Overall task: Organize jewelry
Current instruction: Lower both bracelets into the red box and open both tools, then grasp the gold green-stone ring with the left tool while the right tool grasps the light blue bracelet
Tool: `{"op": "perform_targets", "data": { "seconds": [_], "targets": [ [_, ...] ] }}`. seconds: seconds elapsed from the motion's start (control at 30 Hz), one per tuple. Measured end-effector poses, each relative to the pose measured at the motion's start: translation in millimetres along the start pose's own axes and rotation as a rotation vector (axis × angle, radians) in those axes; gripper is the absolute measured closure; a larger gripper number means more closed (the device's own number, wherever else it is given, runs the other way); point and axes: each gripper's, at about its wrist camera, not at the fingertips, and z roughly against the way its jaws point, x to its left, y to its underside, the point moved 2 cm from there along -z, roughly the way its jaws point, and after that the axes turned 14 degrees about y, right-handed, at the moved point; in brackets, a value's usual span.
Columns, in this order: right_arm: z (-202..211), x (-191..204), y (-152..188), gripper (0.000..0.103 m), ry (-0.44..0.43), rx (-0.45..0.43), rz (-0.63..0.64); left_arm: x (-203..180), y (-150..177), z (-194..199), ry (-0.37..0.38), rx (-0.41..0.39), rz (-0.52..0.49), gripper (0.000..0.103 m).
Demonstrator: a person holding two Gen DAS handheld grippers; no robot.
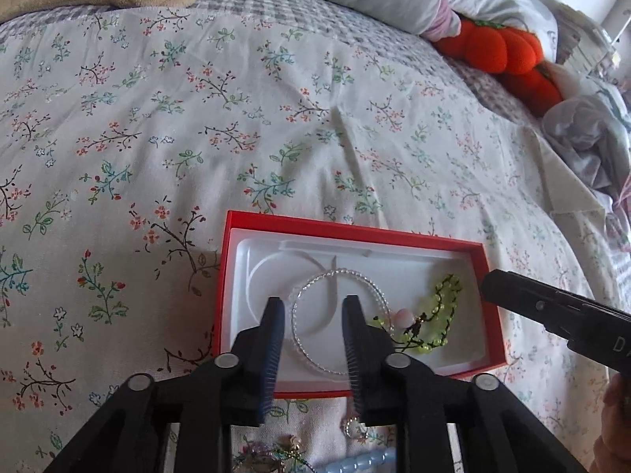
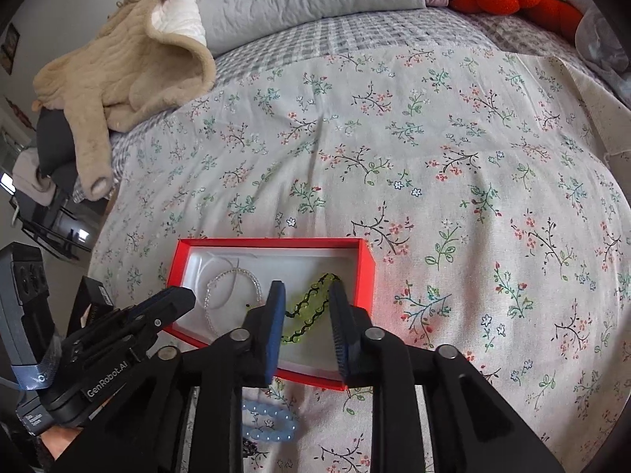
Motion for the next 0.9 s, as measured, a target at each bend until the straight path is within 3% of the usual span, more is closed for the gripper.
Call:
{"op": "perform_targets", "data": {
  "seconds": [0.17,0.3,0.37,0.63,0.9],
  "targets": [
    [15,-1,13,0.061,0.017,-0.015,0.03,-6,10,17,0.003,0.005,-0.039,0.046],
    [24,-1,30,0.045,0.049,-0.024,0.08,-2,26,28,-0.045,0.021,-0.074,0.031],
    [26,-1,39,0.043,0.056,-0.022,0.092,2,36,32,-0.072,0.034,-0.082,0.024],
    [10,5,70,0.041,0.135,0.024,0.185,37,69,38,-0.202,0.087,-0.046,0.018],
    [-17,-2,102,0.041,0.239,0.191,0.181,61,88,38,-0.218,0.176,0.04,0.018]
  ]
}}
